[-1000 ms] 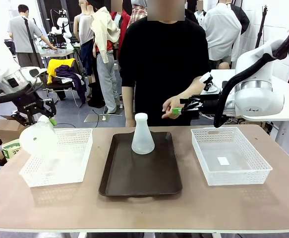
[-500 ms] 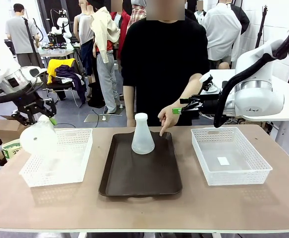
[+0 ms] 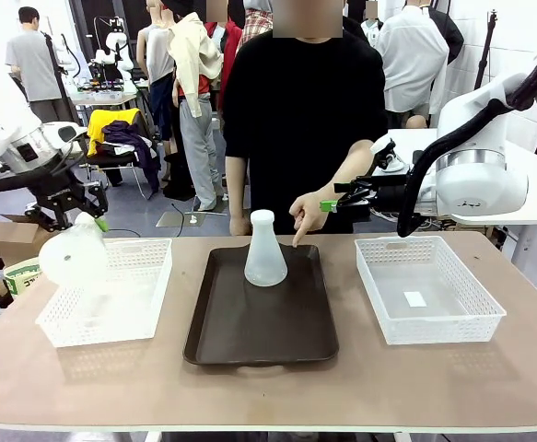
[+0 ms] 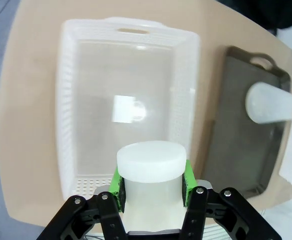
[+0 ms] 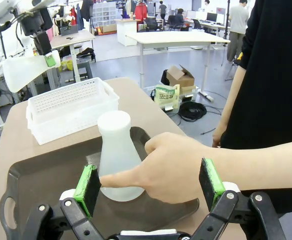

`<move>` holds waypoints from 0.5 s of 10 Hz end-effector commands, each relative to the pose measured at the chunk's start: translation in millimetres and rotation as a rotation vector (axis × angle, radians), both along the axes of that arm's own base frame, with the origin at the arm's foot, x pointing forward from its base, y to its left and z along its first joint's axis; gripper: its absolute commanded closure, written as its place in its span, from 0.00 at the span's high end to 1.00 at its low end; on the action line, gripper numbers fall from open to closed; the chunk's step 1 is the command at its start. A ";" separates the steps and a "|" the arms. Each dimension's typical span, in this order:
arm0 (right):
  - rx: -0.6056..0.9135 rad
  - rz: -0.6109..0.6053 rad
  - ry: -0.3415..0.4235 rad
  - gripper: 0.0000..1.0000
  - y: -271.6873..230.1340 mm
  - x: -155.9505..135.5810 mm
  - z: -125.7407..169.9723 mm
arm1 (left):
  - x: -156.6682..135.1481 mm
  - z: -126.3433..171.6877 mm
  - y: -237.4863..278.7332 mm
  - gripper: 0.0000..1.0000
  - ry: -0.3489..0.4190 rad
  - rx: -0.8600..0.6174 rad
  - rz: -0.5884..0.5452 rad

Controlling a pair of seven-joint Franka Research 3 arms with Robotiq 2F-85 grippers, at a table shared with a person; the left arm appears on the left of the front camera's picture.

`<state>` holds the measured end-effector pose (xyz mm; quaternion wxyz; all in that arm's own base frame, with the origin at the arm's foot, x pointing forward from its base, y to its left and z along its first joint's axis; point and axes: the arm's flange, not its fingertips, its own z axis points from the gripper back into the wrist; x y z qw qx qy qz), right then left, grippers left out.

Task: Prepare the laboratory tools.
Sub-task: Place the picked Big flask upright in the Handle tray as directed by the person.

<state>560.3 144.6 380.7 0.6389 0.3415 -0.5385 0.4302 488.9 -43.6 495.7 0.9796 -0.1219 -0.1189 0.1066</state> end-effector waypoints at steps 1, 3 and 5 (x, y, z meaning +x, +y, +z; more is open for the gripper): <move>-0.004 0.001 0.011 1.00 0.2 -0.8 0.1 | -21.7 19.0 -28.4 0.00 -0.067 -0.133 -0.212; -0.004 0.001 0.011 1.00 0.2 -0.8 0.1 | -45.5 33.4 -59.2 0.00 -0.150 -0.276 -0.368; -0.004 0.001 0.011 1.00 0.2 -0.8 0.1 | -54.3 33.9 -81.1 0.00 -0.256 -0.416 -0.435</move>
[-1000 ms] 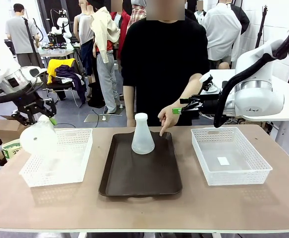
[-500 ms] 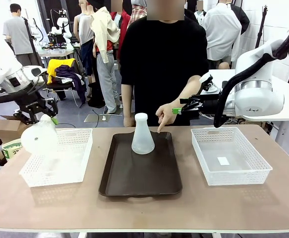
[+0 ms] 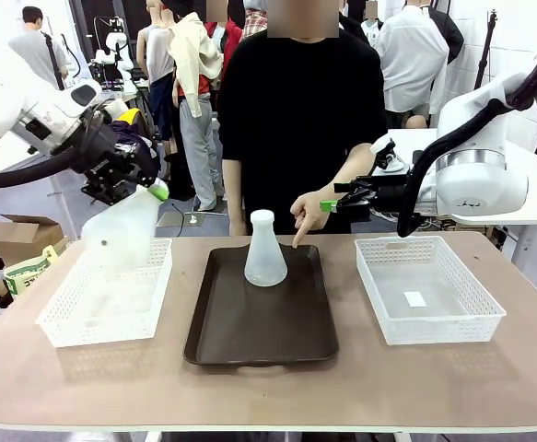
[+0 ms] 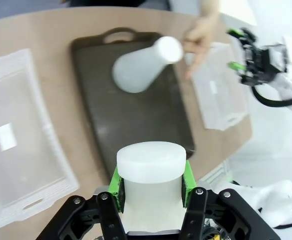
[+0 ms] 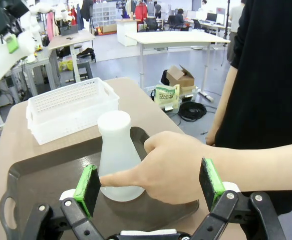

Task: Prepare the laboratory tools.
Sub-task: Place the picked Big flask upright in the Handle tray as directed by the person.

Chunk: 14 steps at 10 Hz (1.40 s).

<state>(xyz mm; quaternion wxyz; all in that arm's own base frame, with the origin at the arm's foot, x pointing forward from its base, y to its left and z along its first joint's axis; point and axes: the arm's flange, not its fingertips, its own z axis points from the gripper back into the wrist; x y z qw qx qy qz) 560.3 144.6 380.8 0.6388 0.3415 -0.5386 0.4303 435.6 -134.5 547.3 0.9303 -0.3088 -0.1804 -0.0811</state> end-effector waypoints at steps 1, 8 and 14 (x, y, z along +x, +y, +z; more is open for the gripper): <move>-0.004 0.001 0.012 1.00 0.1 -0.8 0.0 | -3.7 -20.2 -3.2 0.00 -0.068 -0.132 -0.068; -0.004 0.001 0.012 1.00 0.1 -0.8 0.0 | -3.1 -83.6 -87.2 0.00 -0.545 -0.332 -0.306; -0.004 0.001 0.012 1.00 0.1 -0.8 0.0 | -7.4 -91.1 -98.3 0.00 -0.546 -0.300 -0.320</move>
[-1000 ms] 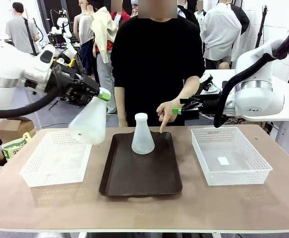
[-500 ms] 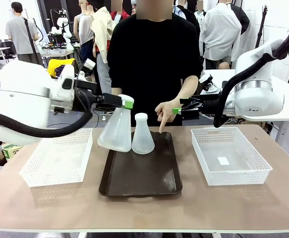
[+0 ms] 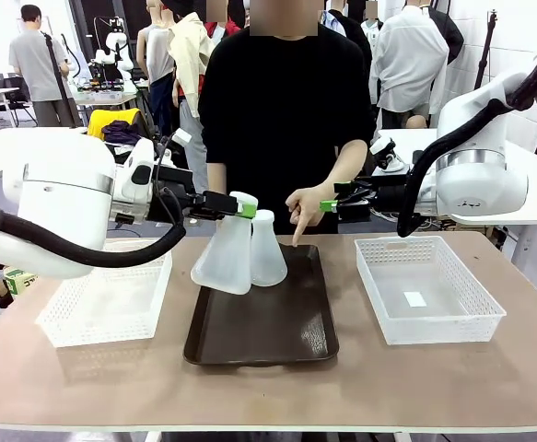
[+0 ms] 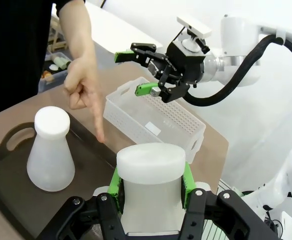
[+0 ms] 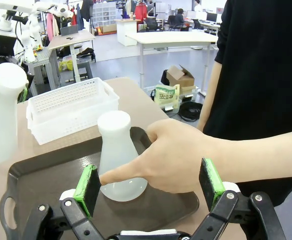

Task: Prepare the laboratory tools.
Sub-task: Place the picked Big flask upright in the Handle tray as directed by the person.

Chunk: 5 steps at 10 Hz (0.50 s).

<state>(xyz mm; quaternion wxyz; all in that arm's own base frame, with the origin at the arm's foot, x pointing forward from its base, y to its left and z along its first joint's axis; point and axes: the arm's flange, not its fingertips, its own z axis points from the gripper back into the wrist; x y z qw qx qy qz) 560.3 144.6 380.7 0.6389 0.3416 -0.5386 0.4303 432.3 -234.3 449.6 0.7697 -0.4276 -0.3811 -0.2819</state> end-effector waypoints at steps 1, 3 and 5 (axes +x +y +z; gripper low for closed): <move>-0.004 0.001 0.011 1.00 0.1 -0.8 0.0 | -4.0 6.6 1.5 0.00 0.004 -0.014 0.001; -0.004 0.001 0.011 1.00 0.1 -0.8 0.0 | 2.8 -12.9 -5.4 0.00 0.004 -0.013 0.006; -0.004 0.001 0.011 1.00 0.1 -0.8 0.0 | 8.2 -45.4 -13.5 0.00 0.002 -0.103 -0.020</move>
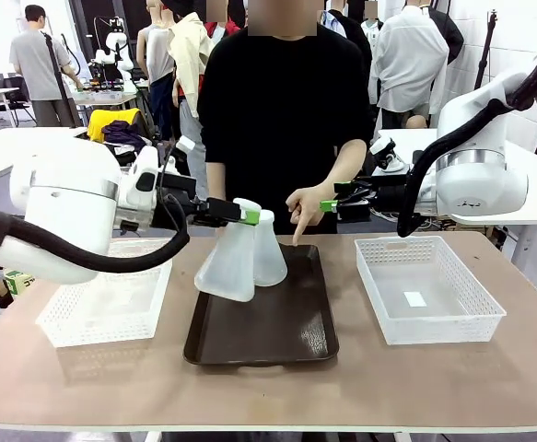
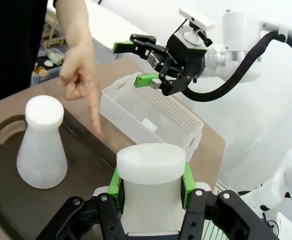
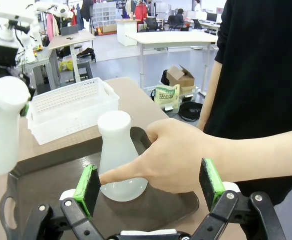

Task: Prepare the laboratory tools.
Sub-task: Place the picked Big flask upright in the Handle tray as directed by the person.

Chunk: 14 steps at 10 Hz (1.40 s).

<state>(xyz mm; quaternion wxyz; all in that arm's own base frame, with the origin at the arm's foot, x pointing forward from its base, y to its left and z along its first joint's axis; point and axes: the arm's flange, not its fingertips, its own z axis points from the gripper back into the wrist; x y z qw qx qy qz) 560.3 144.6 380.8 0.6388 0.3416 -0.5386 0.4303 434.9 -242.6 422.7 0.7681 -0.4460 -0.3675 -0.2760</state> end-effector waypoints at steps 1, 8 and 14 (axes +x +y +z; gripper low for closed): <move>-0.004 0.001 0.012 1.00 0.1 -0.8 0.0 | 8.3 -37.2 -6.9 0.00 -0.070 -0.148 0.014; -0.004 0.001 0.012 1.00 0.1 -0.8 0.0 | -21.4 -106.0 -28.2 0.00 -0.527 -0.289 -0.075; -0.004 0.001 0.012 1.00 0.1 -0.8 0.0 | 2.4 -144.6 -53.3 0.00 -0.679 -0.323 0.020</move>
